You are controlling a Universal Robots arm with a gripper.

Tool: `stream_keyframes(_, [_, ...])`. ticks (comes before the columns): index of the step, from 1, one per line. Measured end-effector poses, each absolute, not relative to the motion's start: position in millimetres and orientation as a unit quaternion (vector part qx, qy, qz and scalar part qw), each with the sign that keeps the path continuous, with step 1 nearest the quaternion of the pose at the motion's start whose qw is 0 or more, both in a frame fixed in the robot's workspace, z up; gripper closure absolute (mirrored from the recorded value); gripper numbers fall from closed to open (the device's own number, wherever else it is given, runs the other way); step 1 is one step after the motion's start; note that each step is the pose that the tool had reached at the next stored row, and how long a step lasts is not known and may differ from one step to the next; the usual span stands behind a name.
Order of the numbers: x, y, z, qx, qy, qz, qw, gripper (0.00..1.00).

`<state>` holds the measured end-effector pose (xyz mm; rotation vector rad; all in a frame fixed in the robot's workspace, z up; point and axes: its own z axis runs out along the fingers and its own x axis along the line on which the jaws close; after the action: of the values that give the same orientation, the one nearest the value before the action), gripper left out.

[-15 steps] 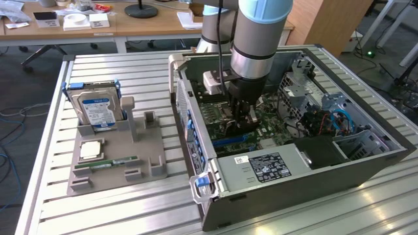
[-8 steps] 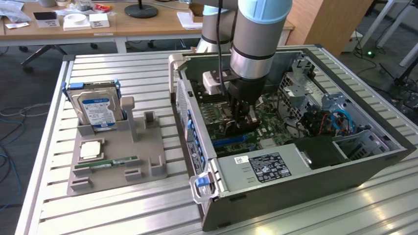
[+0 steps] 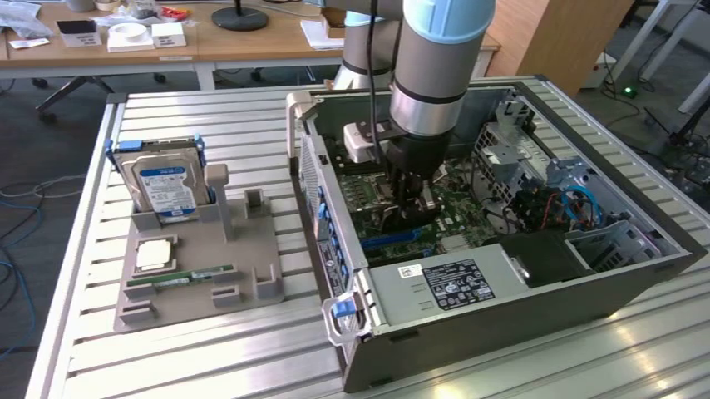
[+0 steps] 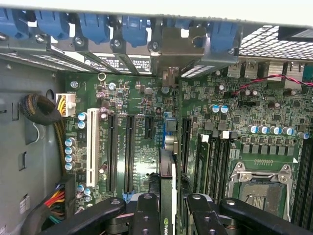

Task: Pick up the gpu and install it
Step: 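Insert the gpu into the slot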

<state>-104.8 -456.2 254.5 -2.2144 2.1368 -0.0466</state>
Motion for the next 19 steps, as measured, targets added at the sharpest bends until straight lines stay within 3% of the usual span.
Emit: stream_keyframes(19, [-105.8, -456.2, 248.4, -0.719, 0.694, -0.015, 0.032, 0.74])
